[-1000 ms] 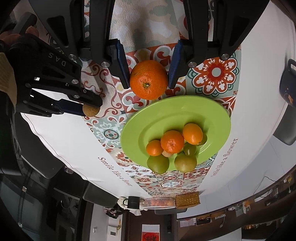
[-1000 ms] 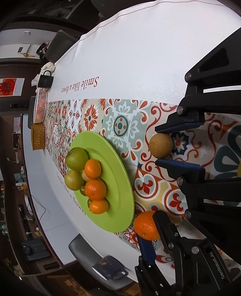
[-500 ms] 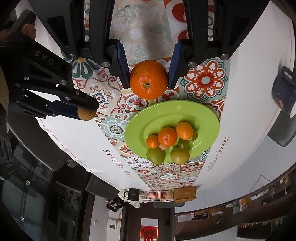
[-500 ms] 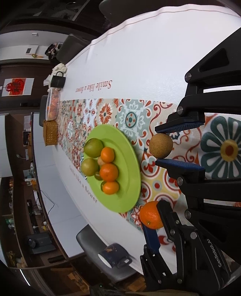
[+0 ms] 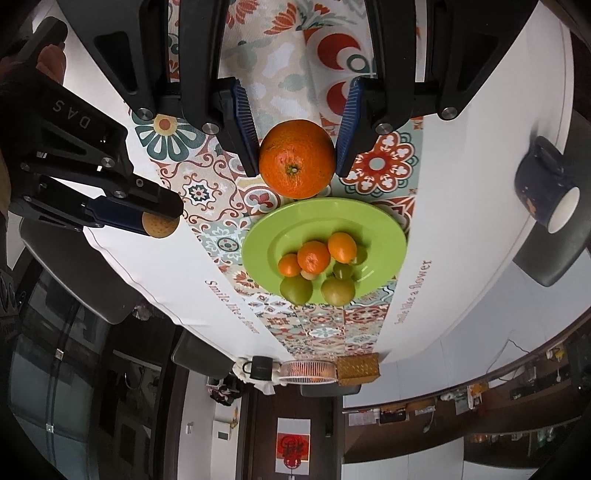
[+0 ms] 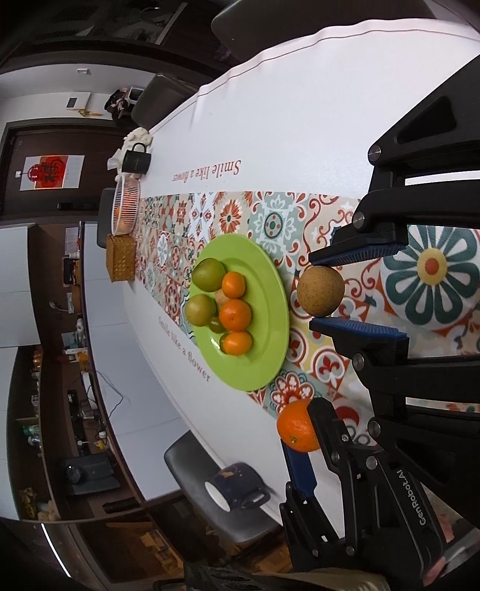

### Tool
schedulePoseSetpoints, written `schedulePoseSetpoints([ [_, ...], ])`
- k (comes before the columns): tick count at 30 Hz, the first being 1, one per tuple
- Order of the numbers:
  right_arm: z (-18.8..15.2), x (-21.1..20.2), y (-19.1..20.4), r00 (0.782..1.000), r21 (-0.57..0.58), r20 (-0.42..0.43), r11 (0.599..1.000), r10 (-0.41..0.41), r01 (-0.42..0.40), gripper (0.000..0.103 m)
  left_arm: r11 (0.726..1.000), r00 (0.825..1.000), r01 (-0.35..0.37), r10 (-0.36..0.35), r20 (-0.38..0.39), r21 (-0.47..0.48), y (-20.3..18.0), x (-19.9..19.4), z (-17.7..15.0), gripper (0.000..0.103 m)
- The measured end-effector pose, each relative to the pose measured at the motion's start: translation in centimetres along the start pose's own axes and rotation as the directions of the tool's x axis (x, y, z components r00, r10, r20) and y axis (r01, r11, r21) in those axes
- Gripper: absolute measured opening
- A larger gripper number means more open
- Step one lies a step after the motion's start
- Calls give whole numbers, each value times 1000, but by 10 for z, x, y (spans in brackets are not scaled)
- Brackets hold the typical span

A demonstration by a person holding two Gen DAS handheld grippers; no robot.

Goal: Organize fruits
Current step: 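Carry the orange and kiwi onto the green plate and release them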

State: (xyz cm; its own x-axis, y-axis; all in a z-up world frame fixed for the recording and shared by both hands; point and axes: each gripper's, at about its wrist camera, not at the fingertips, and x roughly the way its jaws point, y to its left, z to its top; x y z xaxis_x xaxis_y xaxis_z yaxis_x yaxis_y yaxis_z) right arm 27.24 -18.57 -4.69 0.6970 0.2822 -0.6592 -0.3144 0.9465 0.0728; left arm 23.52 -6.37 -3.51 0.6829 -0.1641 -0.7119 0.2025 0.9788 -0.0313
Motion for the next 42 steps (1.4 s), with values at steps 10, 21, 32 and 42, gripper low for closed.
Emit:
schedulePoseSetpoints([
  [10, 12, -21, 18, 999, -13, 48, 1000, -2, 3, 30, 1000, 997, -20, 20, 71, 7, 12, -26, 6, 41],
  [21, 32, -27, 35, 996, -34, 91, 999, -5, 8, 30, 999, 992, -31, 28, 124, 16, 27, -37, 24, 41],
  [32, 53, -5, 38, 996, -30, 94, 999, -15, 17, 30, 1000, 992, -25, 23, 125, 11, 48, -16, 45, 41],
  [42, 63, 45, 34, 999, -17, 37, 1000, -25, 26, 30, 1000, 997, -26, 25, 74, 13, 71, 32, 58, 41],
])
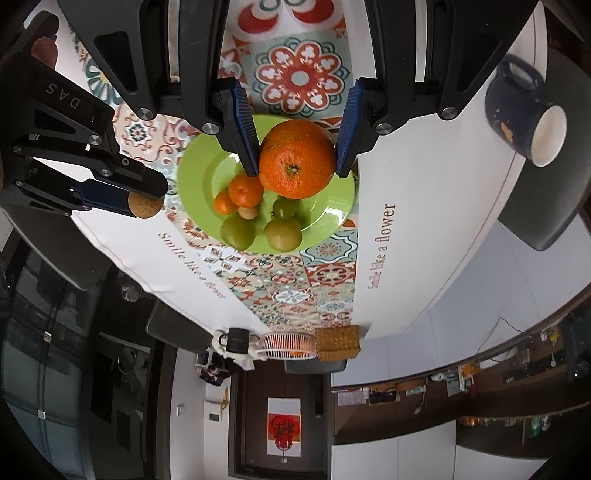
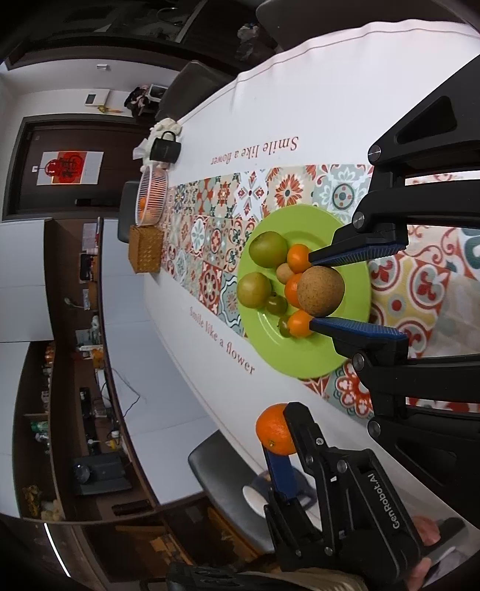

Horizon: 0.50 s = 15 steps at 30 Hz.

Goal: Organize fruits
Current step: 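Carry the orange and kiwi onto the green plate and release them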

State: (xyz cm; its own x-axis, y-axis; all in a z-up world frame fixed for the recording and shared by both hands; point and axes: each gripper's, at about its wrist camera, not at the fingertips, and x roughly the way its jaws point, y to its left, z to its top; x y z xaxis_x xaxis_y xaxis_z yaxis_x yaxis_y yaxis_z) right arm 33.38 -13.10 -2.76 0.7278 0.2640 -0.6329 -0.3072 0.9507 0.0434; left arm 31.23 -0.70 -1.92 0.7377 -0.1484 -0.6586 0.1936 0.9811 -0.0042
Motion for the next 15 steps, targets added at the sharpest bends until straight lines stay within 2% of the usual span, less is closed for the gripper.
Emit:
schedulePoseSetpoints([
  [11, -7, 58, -11, 996, 39, -91, 999, -3, 7, 30, 999, 995, 34, -33, -92, 11, 8, 64, -4, 41],
  [15, -13, 73, -14, 993, 45, -115, 999, -6, 11, 30, 998, 990, 69, -68, -121, -1, 6, 74, -10, 41],
])
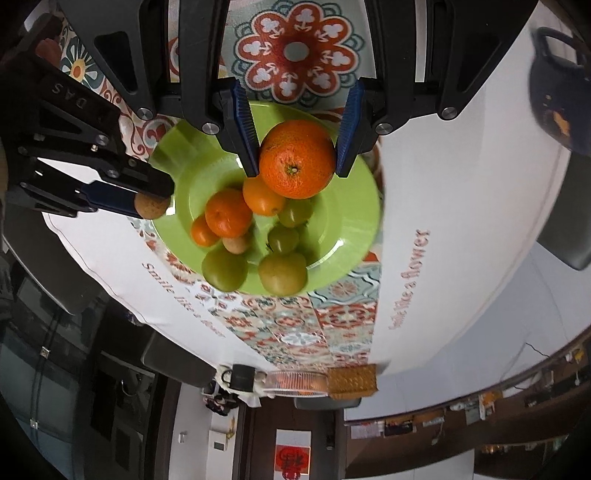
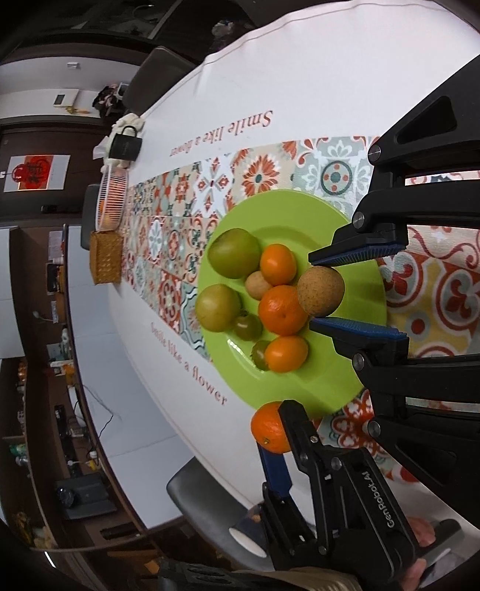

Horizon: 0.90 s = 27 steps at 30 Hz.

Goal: Organize fruits
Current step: 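Carry the orange and kiwi onto the green plate and release them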

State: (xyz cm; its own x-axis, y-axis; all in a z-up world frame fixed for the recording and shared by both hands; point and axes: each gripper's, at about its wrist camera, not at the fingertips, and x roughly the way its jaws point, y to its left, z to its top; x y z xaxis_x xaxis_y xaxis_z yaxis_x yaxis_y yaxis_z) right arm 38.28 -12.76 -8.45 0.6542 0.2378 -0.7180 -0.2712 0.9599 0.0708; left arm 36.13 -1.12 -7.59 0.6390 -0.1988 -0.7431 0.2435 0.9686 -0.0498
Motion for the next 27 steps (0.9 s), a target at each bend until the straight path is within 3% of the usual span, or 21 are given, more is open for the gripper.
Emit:
schedulePoseSetpoints([
  [13, -4, 13, -14, 1000, 5, -13, 1000, 4, -4, 30, 994, 994, 108, -108, -20, -1, -19, 6, -1, 41],
  [19, -1, 15, -18, 1000, 11, -15, 1000, 20, -20, 30, 996, 996, 86, -86, -25, -2, -24, 12, 6, 43],
  [21, -1, 14, -20, 1000, 15, -11, 1000, 4, -4, 37, 997, 997, 76, -76, -12, -10, -21, 9, 6, 55],
  [27, -3, -1, -23, 1000, 19, 15, 1000, -19, 19, 40, 1000, 999, 20, -20, 37, -10, -20, -12, 2, 56],
])
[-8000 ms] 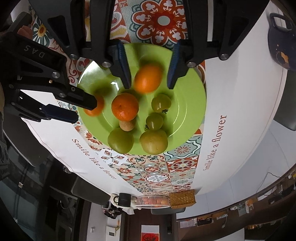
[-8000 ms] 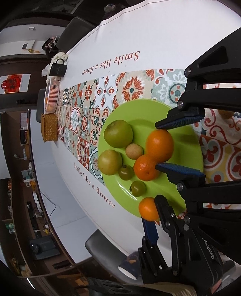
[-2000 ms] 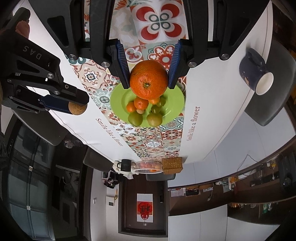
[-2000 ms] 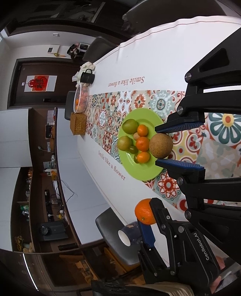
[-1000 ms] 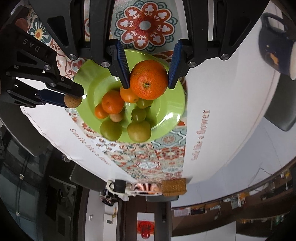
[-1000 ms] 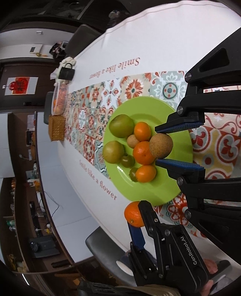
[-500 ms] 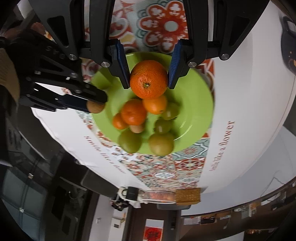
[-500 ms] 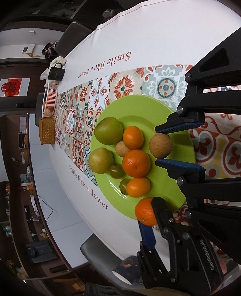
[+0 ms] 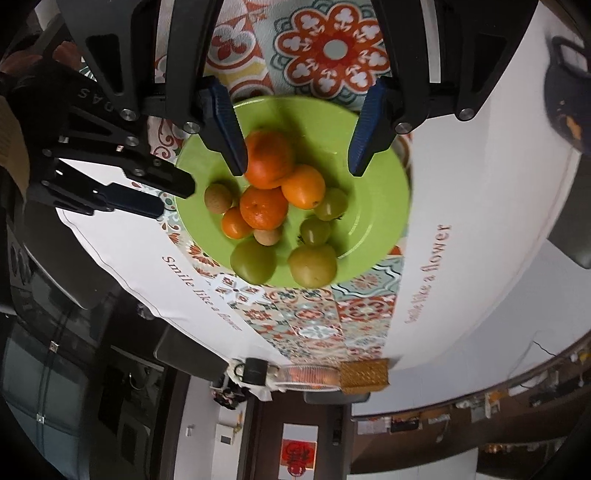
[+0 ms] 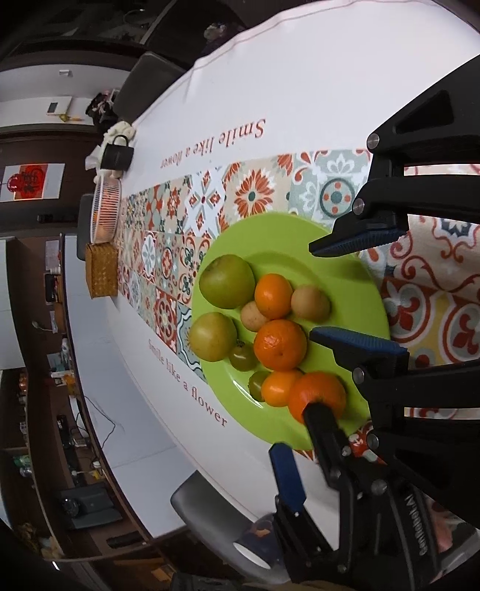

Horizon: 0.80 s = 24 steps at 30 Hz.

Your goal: Organize fruits

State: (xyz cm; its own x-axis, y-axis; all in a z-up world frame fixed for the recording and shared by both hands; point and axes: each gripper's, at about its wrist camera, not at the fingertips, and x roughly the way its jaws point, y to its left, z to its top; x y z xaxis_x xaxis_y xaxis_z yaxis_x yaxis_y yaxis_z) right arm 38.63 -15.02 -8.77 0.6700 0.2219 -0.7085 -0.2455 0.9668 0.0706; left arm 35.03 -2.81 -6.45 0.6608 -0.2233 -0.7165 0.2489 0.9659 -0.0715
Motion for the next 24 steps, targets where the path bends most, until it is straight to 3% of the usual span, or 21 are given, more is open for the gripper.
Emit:
schedulePoseSetpoints([
  [11, -18, -64, 6, 997, 6, 72, 999, -34, 33, 46, 998, 995, -64, 65, 72, -14, -14, -57, -13, 58],
  [19, -31, -127, 11, 988, 19, 150, 999, -45, 43, 51, 996, 986, -89, 92, 141, -27, -31, -122, -25, 68],
  [24, -45, -168, 19, 977, 11, 206, 998, -58, 57, 60, 992, 978, -126, 126, 164, -8, -44, -151, -40, 77],
])
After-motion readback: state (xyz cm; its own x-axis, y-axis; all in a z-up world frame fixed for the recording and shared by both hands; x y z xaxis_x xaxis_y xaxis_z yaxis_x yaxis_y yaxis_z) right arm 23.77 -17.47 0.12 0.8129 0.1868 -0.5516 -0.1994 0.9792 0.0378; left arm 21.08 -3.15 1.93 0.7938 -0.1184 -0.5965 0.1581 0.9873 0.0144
